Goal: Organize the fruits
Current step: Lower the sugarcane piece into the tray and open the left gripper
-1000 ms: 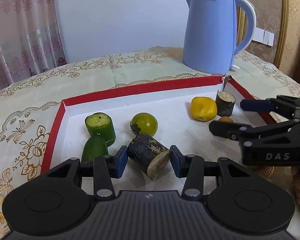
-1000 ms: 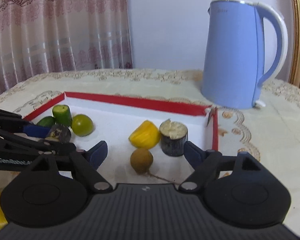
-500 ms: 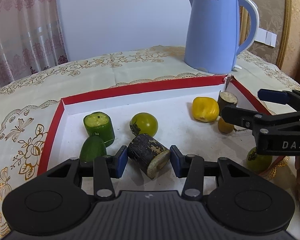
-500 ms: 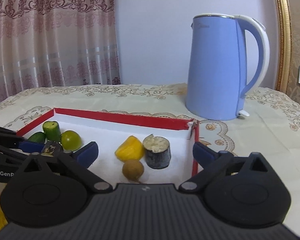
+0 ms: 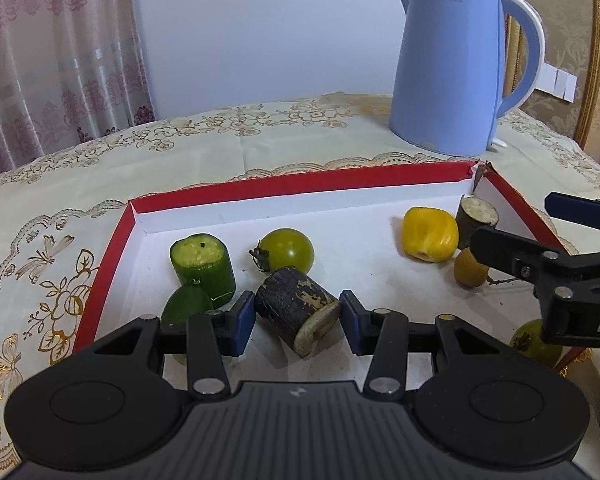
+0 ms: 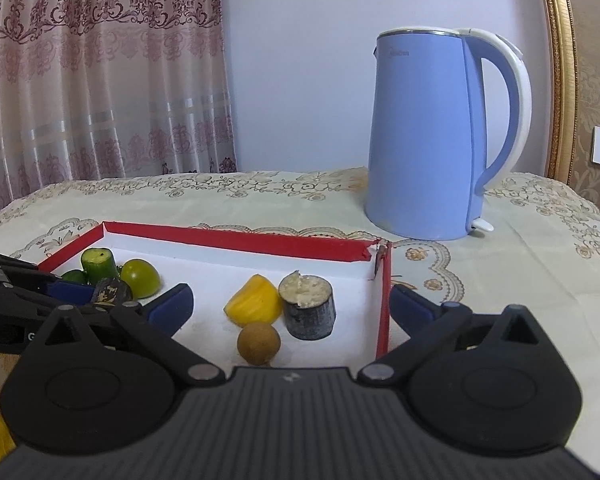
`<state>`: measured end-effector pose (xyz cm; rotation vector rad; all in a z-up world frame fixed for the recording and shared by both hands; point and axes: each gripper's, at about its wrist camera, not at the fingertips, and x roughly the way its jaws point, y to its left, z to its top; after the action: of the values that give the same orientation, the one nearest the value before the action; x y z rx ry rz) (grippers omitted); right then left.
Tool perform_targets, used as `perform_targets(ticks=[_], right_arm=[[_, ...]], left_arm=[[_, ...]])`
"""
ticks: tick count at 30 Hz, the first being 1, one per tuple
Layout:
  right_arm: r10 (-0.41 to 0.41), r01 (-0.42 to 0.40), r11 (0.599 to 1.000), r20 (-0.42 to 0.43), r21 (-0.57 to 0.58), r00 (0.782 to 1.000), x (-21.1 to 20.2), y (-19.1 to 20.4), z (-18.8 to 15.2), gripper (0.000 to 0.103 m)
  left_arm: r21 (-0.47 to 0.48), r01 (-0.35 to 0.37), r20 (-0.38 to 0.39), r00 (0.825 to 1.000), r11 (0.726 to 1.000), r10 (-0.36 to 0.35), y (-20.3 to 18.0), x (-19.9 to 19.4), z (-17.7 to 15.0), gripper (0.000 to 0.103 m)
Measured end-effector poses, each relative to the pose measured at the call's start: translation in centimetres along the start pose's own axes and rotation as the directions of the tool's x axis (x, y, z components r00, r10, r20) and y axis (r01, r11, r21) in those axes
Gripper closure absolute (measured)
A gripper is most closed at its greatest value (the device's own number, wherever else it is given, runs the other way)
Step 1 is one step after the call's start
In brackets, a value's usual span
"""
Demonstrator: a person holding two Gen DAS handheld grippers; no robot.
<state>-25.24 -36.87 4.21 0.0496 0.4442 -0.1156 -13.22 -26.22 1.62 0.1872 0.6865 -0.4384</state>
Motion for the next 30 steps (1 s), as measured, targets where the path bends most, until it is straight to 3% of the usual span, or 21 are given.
perform_targets(ticks=[10, 30], right_arm=[[-0.041, 0.041, 0.998, 0.007, 0.041, 0.999, -0.01, -0.77, 0.13, 0.0], [-0.022, 0.022, 0.999, -0.006, 0.044, 1.0, 0.14, -0.79, 0.13, 0.0]], left_arm=[[0.034, -0.033, 0.001, 0.999, 0.999, 0.033, -0.67, 0.52, 0.38, 0.058], [0.042, -0.022, -0.011, 1.0, 0.999, 0.023, -0.61, 0.63, 0.4, 0.054]])
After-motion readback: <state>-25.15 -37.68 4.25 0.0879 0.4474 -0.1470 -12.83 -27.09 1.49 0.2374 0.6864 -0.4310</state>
